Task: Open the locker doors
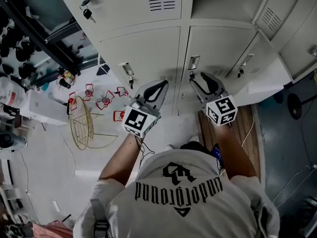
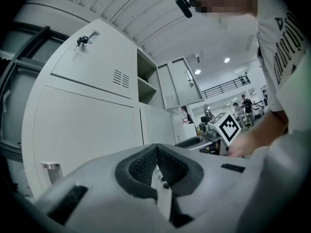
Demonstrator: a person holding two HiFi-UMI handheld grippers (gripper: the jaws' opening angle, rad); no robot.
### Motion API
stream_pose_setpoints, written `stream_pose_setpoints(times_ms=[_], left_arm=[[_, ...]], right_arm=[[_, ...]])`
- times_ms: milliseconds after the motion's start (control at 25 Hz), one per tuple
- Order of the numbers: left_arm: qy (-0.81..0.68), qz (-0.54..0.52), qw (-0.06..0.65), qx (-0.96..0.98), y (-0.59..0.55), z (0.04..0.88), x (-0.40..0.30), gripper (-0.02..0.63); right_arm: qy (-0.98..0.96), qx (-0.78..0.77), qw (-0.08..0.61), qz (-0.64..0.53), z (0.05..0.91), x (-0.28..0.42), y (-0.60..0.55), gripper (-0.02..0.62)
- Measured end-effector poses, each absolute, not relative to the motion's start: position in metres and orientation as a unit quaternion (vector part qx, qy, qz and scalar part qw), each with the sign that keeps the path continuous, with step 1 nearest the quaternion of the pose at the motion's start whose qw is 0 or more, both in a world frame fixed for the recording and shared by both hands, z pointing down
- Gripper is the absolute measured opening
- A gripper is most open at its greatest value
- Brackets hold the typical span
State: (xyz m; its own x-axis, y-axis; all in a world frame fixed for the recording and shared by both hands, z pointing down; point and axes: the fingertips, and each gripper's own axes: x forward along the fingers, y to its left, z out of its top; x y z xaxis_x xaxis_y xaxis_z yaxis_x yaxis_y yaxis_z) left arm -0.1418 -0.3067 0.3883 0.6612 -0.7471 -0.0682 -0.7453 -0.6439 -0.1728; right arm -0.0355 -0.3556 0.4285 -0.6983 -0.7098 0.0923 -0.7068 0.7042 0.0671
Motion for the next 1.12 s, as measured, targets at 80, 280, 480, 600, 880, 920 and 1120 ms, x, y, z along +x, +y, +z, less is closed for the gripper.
stream_pose_setpoints(times_ms=[80,280,480,600,880,920,1120], left_arm=[[0.411,-0.003,0.093,-0.907,-0.31,0.388,-0.147,0.008],[0.409,-0.002,0.096,-0.907,-0.321,0.393,-0.154,0.008],[0.408,-0.007,0.098,-0.908,-0.33,0.396,-0.159,0.008],[0.407,-0.011,0.088,-0.909,-0.34,0.401,-0.158,0.008],[0.404,-0.02,0.084,-0.911,-0.362,0.407,-0.151,0.008],[0.405,-0.019,0.082,-0.91,-0.366,0.407,-0.15,0.008],[0.409,-0.019,0.077,-0.909,-0.379,0.41,-0.148,0.008]], right_arm=[[-0.921,0.386,0.056,-0.01,0.431,-0.04,-0.365,0.203],[-0.92,0.388,0.057,-0.006,0.44,-0.044,-0.39,0.204],[-0.921,0.385,0.06,-0.001,0.449,-0.05,-0.408,0.207],[-0.922,0.382,0.065,0.006,0.456,-0.053,-0.419,0.209],[-0.934,0.351,0.065,0.001,0.459,-0.068,-0.434,0.209],[-0.937,0.342,0.064,0.0,0.46,-0.071,-0.436,0.21],[-0.947,0.315,0.052,0.013,0.46,-0.076,-0.447,0.215]])
